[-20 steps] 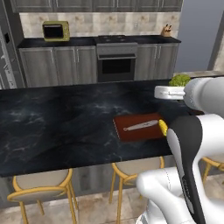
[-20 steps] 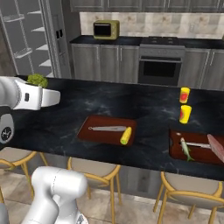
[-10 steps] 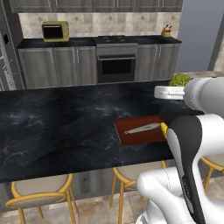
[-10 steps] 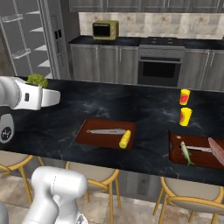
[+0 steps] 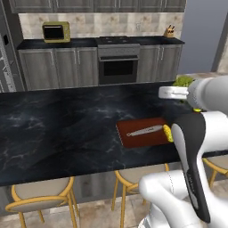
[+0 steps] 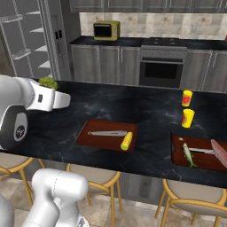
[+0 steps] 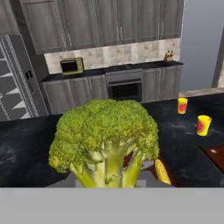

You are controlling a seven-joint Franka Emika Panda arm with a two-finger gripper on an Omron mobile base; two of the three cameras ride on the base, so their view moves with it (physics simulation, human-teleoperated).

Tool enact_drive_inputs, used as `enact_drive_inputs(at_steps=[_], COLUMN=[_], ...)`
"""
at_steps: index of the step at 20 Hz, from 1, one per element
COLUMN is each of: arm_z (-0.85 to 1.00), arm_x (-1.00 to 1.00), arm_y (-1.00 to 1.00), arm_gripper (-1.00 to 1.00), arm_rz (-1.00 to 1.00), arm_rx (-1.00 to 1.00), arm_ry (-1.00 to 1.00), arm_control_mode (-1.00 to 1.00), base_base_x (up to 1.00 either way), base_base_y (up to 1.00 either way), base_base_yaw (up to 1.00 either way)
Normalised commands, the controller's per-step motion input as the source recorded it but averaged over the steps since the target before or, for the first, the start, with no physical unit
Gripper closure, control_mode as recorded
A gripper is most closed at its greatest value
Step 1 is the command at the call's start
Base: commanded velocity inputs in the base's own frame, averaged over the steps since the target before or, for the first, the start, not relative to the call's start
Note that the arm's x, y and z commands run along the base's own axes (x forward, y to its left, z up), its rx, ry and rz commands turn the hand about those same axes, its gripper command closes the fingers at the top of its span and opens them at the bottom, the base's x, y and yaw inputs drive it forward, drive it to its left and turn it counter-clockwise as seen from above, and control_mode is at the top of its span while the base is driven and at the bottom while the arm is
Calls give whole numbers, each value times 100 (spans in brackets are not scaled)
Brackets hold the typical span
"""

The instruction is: Gather the corn and broccoli from the fridge and place them on a tray on the dining counter. Then gather the steak and fish from the fridge and place them on the other tray.

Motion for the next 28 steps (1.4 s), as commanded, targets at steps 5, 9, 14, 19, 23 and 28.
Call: enact_drive_inputs(at_steps=[5, 9, 14, 19, 23, 28], arm_z=[-29, -39, -63, -72, -87, -88], arm_x=[93, 100, 83, 95, 79, 60], arm_y=[-6, 0, 0, 0, 0, 0], arm_gripper=[100, 100, 100, 100, 100, 100], arm_rz=[0, 0, 0, 0, 0, 0], arm_rx=[3, 0, 0, 0, 0, 0], arm_ry=[37, 45, 22, 18, 13, 4], arm_control_mode=[-100, -100, -100, -100, -100, -100], base_base_x=[0, 0, 0, 0, 0, 0], base_base_y=[0, 0, 0, 0, 0, 0], base_base_yaw=[0, 0, 0, 0, 0, 0])
